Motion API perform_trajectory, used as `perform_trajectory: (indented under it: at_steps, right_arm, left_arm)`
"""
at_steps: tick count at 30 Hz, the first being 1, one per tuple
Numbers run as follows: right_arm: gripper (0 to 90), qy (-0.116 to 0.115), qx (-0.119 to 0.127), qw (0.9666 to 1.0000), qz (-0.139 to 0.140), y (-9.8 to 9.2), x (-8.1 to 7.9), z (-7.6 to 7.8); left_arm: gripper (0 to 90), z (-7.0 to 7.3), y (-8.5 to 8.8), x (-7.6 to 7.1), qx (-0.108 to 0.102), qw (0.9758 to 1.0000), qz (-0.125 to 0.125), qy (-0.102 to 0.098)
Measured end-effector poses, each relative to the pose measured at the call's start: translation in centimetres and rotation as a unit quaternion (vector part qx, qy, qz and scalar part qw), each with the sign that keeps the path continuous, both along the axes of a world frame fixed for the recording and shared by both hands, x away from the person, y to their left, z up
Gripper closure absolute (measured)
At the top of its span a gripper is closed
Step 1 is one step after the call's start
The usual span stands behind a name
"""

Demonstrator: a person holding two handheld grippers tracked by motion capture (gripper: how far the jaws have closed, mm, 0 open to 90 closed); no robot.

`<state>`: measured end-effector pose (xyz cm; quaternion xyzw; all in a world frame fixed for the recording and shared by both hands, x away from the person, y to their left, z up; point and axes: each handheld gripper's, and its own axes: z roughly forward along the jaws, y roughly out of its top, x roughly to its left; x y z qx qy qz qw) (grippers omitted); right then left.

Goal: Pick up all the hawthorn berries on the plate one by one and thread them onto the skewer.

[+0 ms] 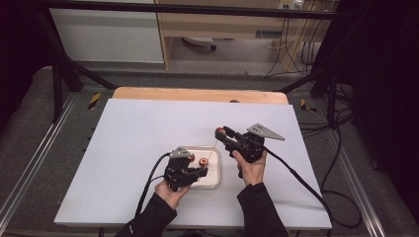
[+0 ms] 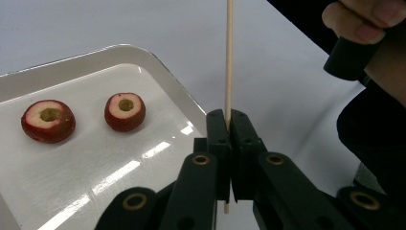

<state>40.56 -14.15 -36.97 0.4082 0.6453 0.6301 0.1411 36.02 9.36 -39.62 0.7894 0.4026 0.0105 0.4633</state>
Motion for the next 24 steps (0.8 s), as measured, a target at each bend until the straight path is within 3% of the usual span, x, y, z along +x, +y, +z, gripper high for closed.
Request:
perform_trajectory:
  at_steps: [8, 13, 16, 19, 24]
  right_arm:
    - [60.0, -0.013, 0.004, 0.9999, -0.007, 0.24, -0.43, -0.22]
    - [60.0, -0.008, 0.006, 0.9999, -0.005, 0.06, -0.35, -0.14]
    - [60.1, -0.007, 0.018, 0.9998, -0.010, 0.11, -0.34, -0.06]
    - [60.1, -0.011, 0.026, 0.9995, -0.011, 0.02, -0.30, 0.09]
    - [60.1, -0.013, 0.022, 0.9996, -0.013, 0.02, -0.32, -0.02]
  left_arm:
    - [88.3, -0.07, -0.26, -0.04, -0.003, 0.9999, 0.011, -0.001]
    - [88.3, 0.02, -0.22, -0.22, -0.018, 0.9998, 0.008, 0.003]
    - [88.3, -0.06, -0.49, -0.42, -0.008, 0.9999, 0.010, 0.002]
    - [88.3, -0.16, -0.46, -0.44, -0.012, 0.9998, 0.013, 0.000]
    - [88.4, -0.11, -0.31, -0.37, -0.011, 0.9998, 0.018, 0.001]
